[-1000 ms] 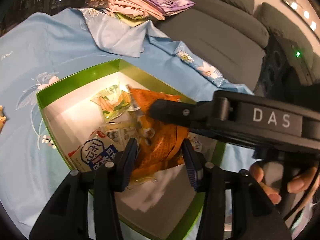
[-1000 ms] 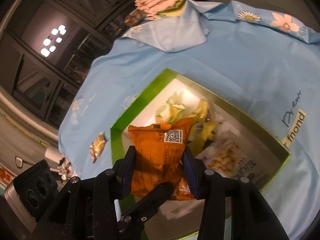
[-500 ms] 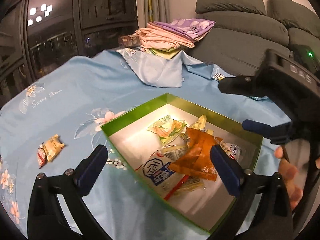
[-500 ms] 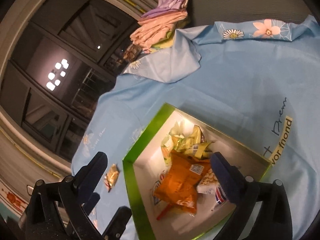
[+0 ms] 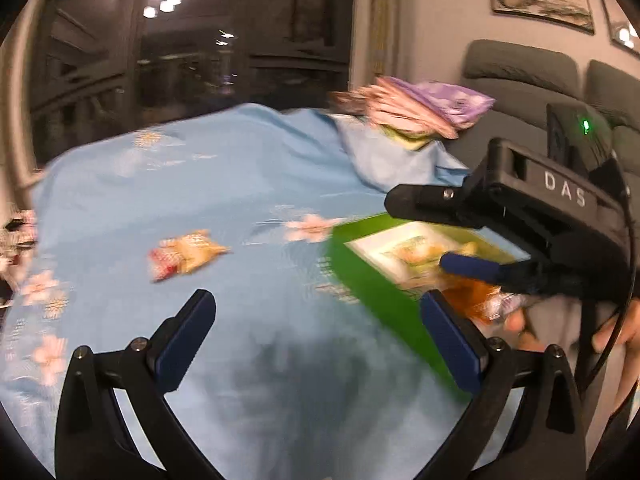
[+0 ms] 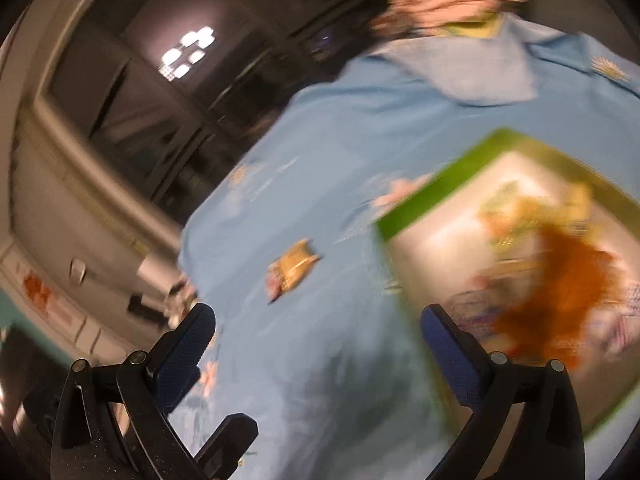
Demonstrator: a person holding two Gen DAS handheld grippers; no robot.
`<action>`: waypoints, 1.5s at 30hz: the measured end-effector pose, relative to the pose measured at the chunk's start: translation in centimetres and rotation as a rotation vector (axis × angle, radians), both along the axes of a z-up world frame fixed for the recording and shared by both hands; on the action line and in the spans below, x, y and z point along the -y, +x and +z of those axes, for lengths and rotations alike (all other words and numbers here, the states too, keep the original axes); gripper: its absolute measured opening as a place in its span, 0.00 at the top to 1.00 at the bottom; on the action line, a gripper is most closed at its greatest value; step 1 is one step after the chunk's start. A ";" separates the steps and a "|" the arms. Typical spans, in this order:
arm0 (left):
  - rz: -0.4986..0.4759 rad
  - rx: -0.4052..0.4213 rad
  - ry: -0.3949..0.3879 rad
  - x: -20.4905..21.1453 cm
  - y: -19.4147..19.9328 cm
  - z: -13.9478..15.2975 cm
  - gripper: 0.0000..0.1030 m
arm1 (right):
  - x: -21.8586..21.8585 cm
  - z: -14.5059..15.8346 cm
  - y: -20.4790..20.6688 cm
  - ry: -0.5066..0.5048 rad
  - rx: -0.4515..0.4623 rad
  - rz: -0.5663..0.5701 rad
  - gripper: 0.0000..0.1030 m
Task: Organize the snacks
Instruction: 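Withdraw the right gripper from the green box, then move the right gripper to the yellow packet on the cloth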
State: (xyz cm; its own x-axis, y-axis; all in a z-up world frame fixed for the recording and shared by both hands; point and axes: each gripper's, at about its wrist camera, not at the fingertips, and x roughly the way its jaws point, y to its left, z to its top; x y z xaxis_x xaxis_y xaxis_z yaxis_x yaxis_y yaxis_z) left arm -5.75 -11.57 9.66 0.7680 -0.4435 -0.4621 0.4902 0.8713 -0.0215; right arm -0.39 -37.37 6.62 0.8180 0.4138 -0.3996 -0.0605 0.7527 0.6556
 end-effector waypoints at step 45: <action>0.255 -0.303 -0.049 -12.7 3.6 -7.8 0.00 | -17.0 -8.1 25.2 -0.579 -0.410 0.144 0.92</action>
